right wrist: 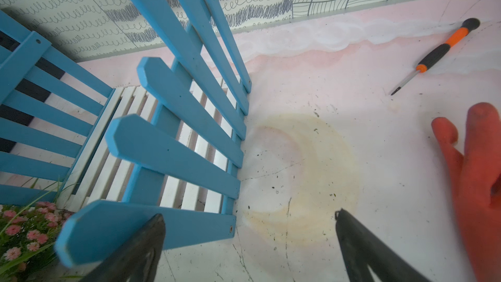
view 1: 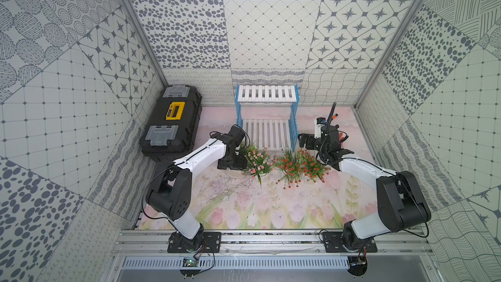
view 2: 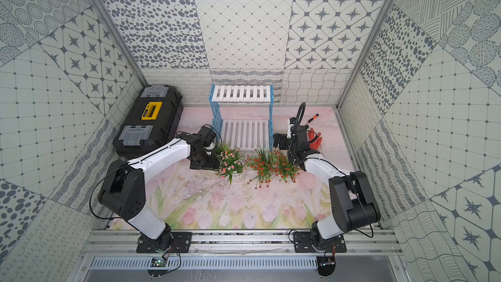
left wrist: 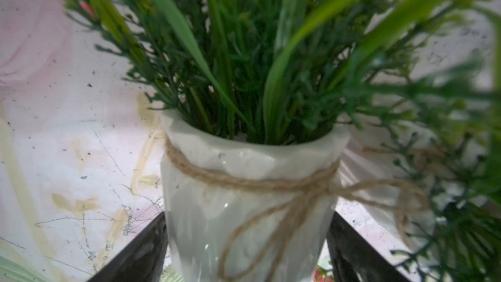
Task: Place the baby's breath potted plants on the rack by color
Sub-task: Pick up the baby's breath potted plant from the center of the board.
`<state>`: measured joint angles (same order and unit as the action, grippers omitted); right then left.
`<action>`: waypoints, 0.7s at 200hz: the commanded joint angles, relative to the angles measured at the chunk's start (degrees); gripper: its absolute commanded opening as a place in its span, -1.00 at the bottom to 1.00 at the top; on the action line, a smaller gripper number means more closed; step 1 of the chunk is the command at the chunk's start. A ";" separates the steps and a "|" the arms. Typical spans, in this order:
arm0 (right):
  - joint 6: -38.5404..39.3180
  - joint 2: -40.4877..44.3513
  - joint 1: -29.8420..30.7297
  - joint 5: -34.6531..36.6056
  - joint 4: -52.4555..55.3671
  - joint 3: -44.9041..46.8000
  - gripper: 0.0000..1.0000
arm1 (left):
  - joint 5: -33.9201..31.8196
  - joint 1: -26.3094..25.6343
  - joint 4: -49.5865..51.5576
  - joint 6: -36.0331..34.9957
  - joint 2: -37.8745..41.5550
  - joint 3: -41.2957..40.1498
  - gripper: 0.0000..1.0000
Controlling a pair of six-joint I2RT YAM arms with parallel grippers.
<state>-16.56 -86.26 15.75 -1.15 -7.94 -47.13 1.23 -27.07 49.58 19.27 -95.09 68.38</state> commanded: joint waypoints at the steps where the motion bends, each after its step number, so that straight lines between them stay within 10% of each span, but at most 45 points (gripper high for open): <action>1: -1.00 1.06 0.42 -0.79 -1.84 0.51 0.96 | -9.79 0.63 6.88 -2.21 -3.34 1.97 0.75; 140: -0.06 1.71 0.42 0.44 -1.13 1.06 0.96 | -1.51 1.36 3.96 -9.16 -2.04 5.55 0.96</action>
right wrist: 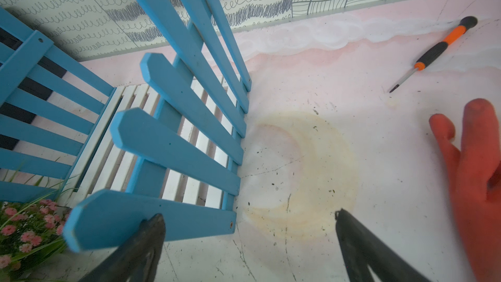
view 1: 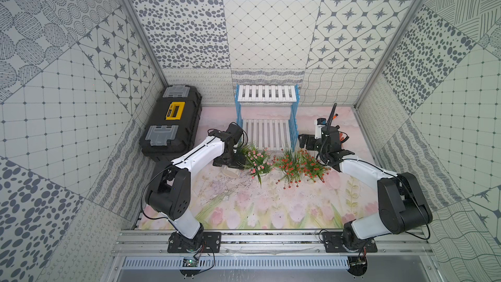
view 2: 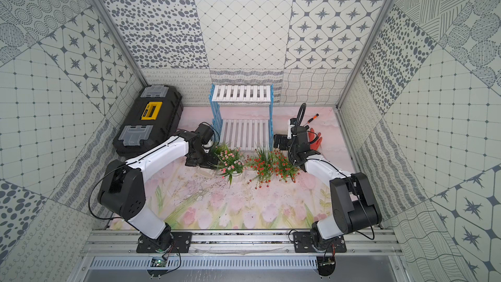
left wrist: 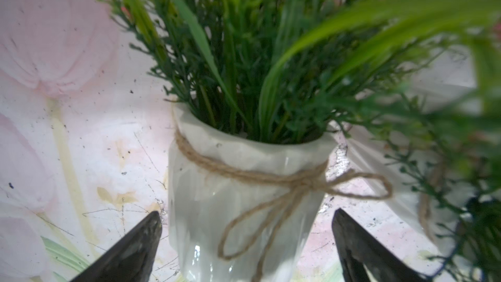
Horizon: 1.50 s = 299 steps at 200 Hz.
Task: Place the baby's breath potted plants on the rack by color
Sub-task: Pick up the baby's breath potted plant from the center of the board.
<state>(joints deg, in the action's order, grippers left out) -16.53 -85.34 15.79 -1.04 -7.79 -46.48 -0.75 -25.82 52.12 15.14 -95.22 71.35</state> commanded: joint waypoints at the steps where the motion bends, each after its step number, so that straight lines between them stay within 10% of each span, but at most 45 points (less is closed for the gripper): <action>1: -0.08 0.79 0.38 0.34 -1.32 0.41 0.96 | 0.57 0.09 1.42 -5.07 -1.99 2.61 0.96; 167: 0.04 0.36 0.38 0.74 -1.02 0.30 0.96 | -0.64 0.08 -4.13 -10.45 -10.86 1.38 0.86; 299: -0.43 0.57 0.39 0.34 -1.39 0.56 0.96 | 0.68 0.15 -3.27 -6.81 -4.98 -3.15 0.06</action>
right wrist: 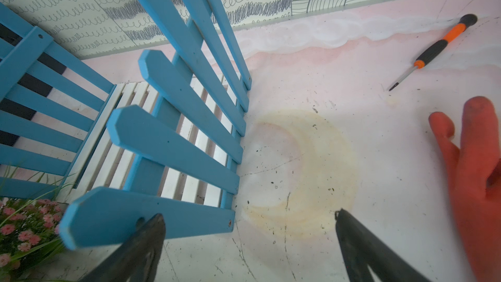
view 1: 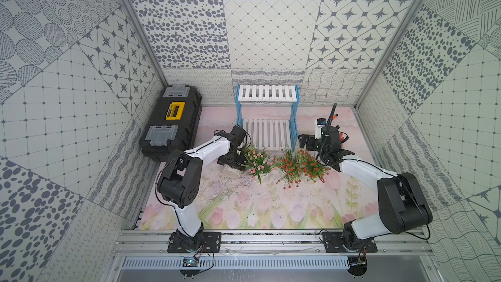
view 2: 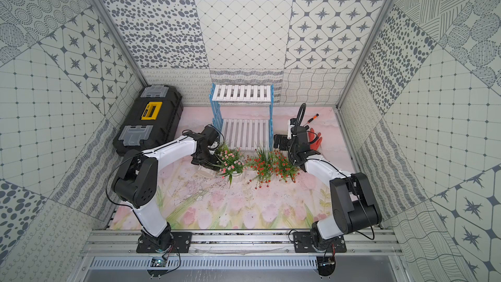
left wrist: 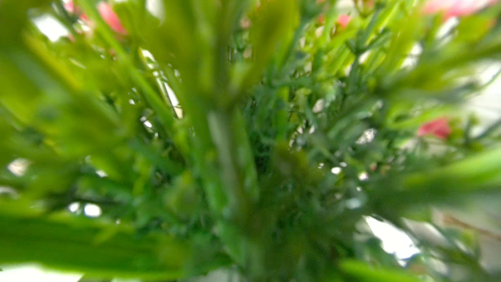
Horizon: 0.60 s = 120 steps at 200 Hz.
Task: Place the baby's breath potted plants on the rack by color
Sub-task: Pick up the baby's breath potted plant from the center of the board.
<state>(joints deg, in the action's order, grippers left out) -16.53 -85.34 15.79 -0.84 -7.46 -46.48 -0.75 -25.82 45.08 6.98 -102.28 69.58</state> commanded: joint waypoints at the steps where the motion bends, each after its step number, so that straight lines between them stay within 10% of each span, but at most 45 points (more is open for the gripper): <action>1: -0.43 0.55 0.39 0.18 -1.69 0.53 0.96 | 0.67 0.15 3.78 1.40 2.17 -1.38 0.05; 120: -0.41 0.62 0.40 0.21 -1.41 0.17 0.96 | -1.16 0.07 -0.13 10.16 19.20 -8.54 -0.10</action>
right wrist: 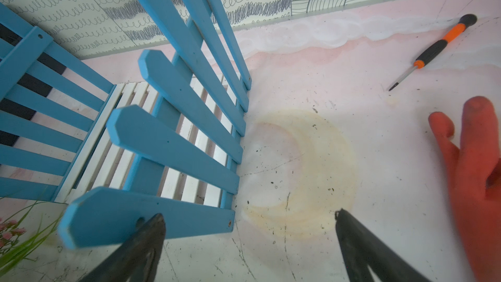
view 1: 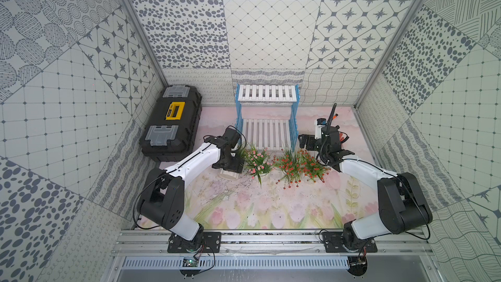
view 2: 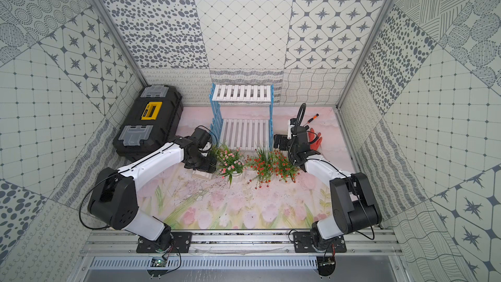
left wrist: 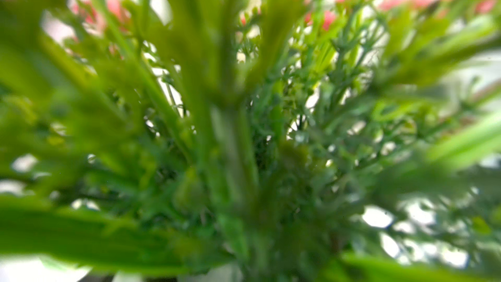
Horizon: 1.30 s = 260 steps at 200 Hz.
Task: Place the baby's breath potted plants on the rack by color
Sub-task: Pick up the baby's breath potted plant from the center of the board, then place the baby's breath potted plant on the rack.
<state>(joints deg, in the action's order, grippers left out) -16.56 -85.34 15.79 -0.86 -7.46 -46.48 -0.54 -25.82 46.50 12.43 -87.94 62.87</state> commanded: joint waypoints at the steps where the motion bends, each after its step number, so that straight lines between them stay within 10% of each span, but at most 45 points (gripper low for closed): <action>1: -0.40 0.66 0.44 0.24 -1.41 0.17 0.96 | -1.48 0.07 -1.66 4.80 5.05 -1.90 -0.10; 146: -0.24 0.91 0.56 0.24 -1.06 -1.89 0.96 | -11.59 -3.46 -15.29 3.13 28.05 1.81 -0.19; 260: 0.40 3.18 0.60 1.29 -0.97 -1.77 0.96 | -9.92 -6.11 -44.28 -6.83 7.02 20.30 -0.19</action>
<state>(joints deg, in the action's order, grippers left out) -16.43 -84.18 16.05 -0.49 -7.03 -47.18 -10.87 -31.55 24.10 11.49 -74.61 77.36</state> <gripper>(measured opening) 0.981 0.921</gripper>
